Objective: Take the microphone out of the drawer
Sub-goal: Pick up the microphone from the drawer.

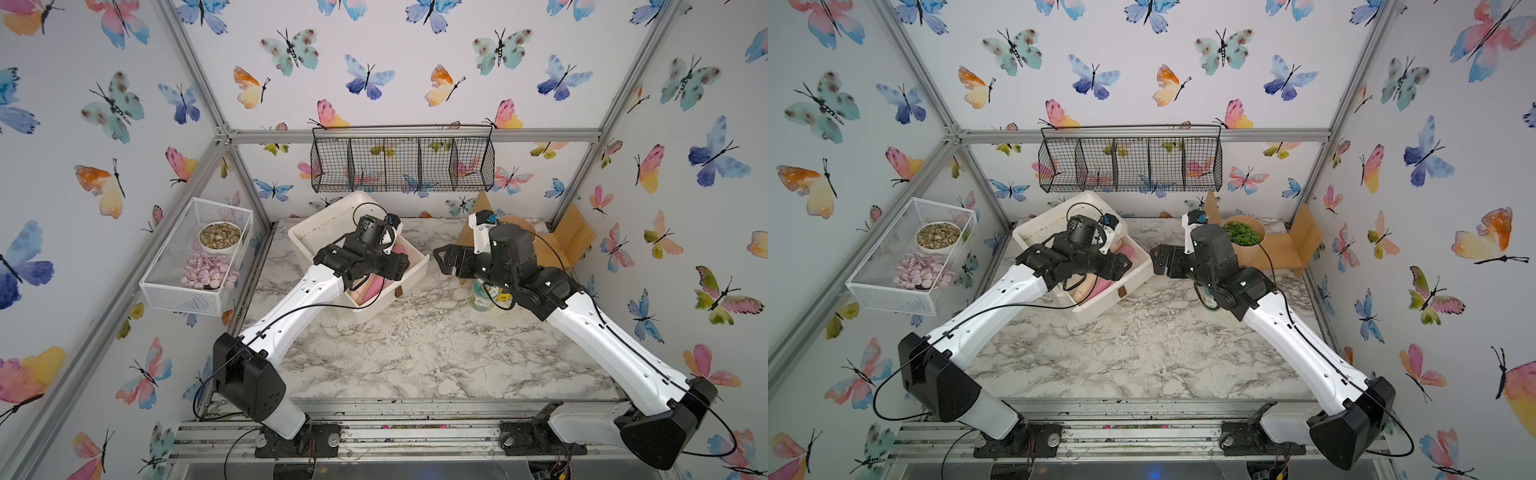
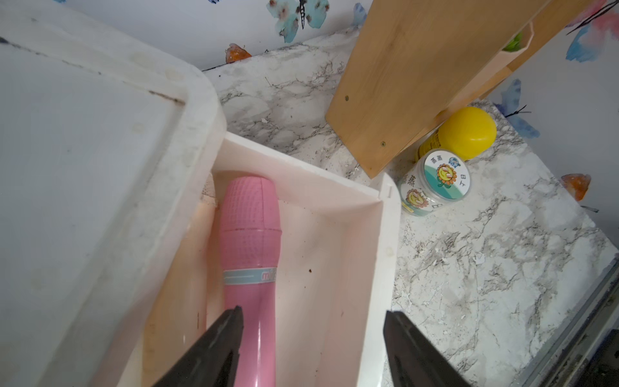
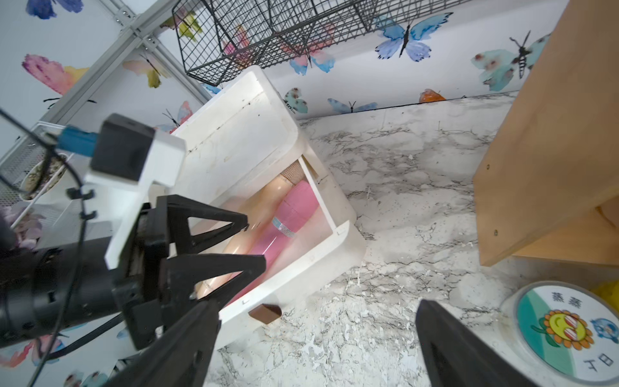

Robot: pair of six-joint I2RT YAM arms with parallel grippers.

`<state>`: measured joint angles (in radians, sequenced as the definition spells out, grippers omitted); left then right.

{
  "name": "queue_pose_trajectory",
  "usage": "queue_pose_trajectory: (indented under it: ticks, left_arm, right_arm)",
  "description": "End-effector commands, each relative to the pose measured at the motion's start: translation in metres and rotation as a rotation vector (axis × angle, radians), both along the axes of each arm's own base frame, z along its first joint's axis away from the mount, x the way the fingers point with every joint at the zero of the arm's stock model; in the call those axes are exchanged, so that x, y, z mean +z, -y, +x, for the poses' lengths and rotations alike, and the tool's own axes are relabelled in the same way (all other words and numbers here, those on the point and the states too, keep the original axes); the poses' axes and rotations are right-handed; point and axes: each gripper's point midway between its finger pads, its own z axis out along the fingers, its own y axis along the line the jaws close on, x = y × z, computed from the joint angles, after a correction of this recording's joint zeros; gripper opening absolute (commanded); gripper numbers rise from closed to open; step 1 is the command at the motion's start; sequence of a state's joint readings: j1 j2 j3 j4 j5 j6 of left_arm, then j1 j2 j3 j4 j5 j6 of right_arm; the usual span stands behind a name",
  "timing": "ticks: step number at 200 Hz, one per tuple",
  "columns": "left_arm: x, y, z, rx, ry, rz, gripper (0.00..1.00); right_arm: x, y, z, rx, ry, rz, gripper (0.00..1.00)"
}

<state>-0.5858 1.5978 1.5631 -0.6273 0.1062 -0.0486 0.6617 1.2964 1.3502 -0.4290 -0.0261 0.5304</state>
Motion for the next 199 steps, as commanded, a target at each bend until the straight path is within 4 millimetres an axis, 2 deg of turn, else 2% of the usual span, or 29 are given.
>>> queue_pose_trajectory:
  ticks: [1, 15, 72, 114, 155, 182, 199]
  left_arm:
    - [-0.017, -0.010, 0.007, 0.036, -0.015, 0.135, 0.69]
    - [-0.024, -0.015, 0.013, 0.068, -0.022, 0.179, 0.66]
    - [-0.037, -0.027, 0.027, 0.134, -0.023, 0.274, 0.63]
    - [-0.052, -0.027, 0.028, 0.131, -0.047, 0.301, 0.61]
    - [-0.061, -0.021, 0.028, 0.110, -0.074, 0.293, 0.52]
    - [-0.072, -0.020, 0.028, 0.104, -0.101, 0.309, 0.52]
    - [-0.079, -0.019, 0.029, 0.102, -0.119, 0.320, 0.56]
  right_arm:
    - [0.001, -0.011, -0.007, 0.086, 0.018, 0.025, 0.98]
    - [-0.001, -0.013, -0.008, 0.099, 0.016, 0.025, 0.98]
    - [-0.006, -0.018, -0.012, 0.135, 0.015, 0.042, 0.98]
    - [-0.010, -0.021, -0.010, 0.137, 0.005, 0.050, 0.98]
    - [-0.010, -0.021, -0.007, 0.125, 0.004, 0.055, 0.98]
    - [-0.010, -0.019, -0.006, 0.106, 0.005, 0.053, 0.98]
    - [-0.008, -0.018, -0.005, 0.101, 0.012, 0.059, 0.98]
